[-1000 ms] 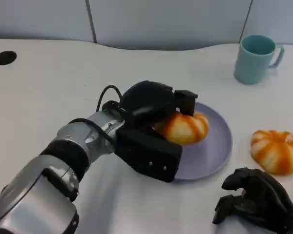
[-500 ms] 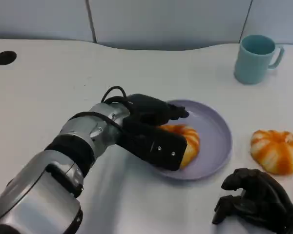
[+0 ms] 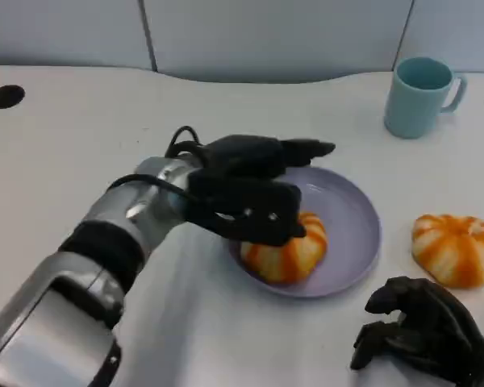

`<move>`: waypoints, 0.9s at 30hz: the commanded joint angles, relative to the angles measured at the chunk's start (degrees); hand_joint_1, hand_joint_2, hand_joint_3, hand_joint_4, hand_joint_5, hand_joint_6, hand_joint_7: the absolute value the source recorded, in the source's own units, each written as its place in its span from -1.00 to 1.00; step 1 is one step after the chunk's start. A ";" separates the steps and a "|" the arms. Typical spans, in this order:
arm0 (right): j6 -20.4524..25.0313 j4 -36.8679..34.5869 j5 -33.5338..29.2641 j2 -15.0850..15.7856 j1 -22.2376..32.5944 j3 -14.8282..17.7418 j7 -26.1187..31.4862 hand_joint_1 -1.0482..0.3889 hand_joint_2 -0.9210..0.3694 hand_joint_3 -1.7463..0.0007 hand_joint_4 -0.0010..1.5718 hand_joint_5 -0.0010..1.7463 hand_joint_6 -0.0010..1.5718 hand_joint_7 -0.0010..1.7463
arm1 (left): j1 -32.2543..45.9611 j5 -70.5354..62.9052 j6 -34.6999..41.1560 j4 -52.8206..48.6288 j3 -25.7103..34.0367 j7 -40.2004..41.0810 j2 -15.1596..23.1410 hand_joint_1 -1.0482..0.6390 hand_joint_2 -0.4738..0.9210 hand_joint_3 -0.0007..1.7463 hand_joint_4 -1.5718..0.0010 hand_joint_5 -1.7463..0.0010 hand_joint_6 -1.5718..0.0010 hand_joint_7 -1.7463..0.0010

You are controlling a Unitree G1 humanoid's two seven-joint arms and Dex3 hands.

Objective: Grasp the bread from the table and place it into the plate.

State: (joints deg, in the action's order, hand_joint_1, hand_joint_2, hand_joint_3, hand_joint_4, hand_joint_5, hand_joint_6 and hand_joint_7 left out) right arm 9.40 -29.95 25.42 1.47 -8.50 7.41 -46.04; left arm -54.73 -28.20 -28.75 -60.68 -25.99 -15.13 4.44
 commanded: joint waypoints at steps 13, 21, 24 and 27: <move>-1.17 -5.41 0.00 1.76 -1.36 1.98 -1.46 -1.00 -0.14 1.00 1.00 -0.49 1.00 -0.74 | 27.17 36.27 -0.27 22.87 20.68 -20.45 4.99 -0.88 1.00 -0.54 0.79 0.86 0.81 0.91; -3.31 -8.54 0.00 1.71 -1.91 2.36 -3.35 -1.00 -0.14 0.99 1.00 -0.52 1.00 -0.78 | 47.70 55.10 15.26 45.31 27.69 -17.62 -1.40 -0.69 1.00 -0.63 0.22 0.34 0.19 0.80; -3.29 -9.78 0.16 1.71 -2.49 2.55 -3.67 -1.00 -0.12 1.00 1.00 -0.53 1.00 -0.79 | 53.30 58.93 20.78 51.60 28.97 -15.46 -3.59 -0.65 1.00 -0.64 0.40 -0.35 0.17 0.49; -3.64 -10.86 0.12 1.70 -3.09 2.67 -4.22 -1.00 -0.11 1.00 1.00 -0.53 1.00 -0.78 | 56.73 60.70 22.85 54.41 29.99 -15.33 -4.55 -0.59 1.00 -0.55 0.60 -0.88 0.61 -0.51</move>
State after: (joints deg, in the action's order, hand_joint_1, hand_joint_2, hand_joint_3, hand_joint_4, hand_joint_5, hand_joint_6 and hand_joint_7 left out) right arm 5.27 -38.90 26.09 2.35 -12.36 9.83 -50.37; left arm 0.01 31.11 -7.37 -8.99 2.80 -31.09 0.17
